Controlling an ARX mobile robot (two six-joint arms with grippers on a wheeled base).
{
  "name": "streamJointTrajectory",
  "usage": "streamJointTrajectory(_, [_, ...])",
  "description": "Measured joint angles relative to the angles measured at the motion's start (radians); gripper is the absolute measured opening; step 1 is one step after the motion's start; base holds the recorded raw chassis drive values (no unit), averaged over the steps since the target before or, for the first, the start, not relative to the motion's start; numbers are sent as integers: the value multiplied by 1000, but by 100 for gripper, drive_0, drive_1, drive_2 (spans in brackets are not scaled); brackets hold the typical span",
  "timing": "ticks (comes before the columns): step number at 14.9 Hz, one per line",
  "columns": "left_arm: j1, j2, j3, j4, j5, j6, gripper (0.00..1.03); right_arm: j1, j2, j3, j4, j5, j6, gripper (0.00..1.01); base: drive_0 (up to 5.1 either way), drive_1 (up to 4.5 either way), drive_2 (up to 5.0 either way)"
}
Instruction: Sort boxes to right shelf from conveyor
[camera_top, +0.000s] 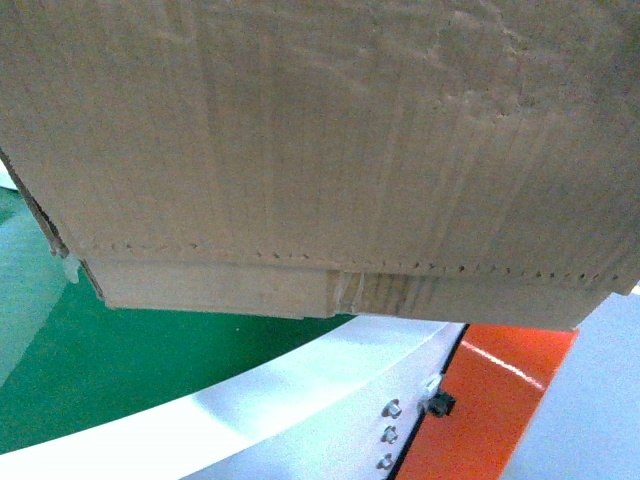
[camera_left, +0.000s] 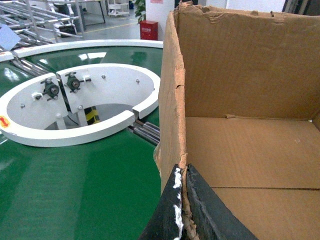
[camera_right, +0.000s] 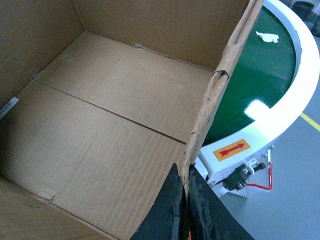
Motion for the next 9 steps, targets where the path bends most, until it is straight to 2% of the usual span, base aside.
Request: streamJointTrajectory(9, [0,0,0,2,-1,0,2,0,2,0,5,0,0,2,-156,-156,-156])
